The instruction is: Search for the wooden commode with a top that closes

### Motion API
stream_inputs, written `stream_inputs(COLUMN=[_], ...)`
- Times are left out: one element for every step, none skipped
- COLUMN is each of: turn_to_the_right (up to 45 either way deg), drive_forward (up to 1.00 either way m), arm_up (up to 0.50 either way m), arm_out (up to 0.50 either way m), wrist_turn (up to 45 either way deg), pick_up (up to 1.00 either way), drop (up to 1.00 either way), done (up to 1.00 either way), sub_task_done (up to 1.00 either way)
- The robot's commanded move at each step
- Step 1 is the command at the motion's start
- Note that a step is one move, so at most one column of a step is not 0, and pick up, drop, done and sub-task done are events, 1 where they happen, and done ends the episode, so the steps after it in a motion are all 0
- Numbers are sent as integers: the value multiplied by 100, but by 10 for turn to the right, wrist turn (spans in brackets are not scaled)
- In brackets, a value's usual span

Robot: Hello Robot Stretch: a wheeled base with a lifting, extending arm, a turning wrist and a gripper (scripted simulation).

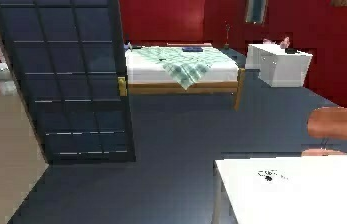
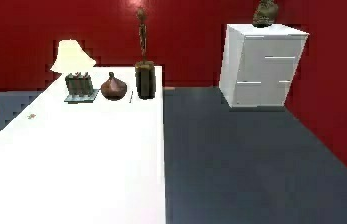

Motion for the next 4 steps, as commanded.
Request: stream_inputs(turn_to_the_right=[-450,210,0,-270], drive_forward=[0,0,20,0], arm_up=[0,0,0,0], arm_out=[0,0,0,0], wrist_turn=[0,0,0,0], pick_up=[0,0,0,0], drop=[0,0,0,0], done=[0,0,0,0], sub_task_done=[0,0,0,0])
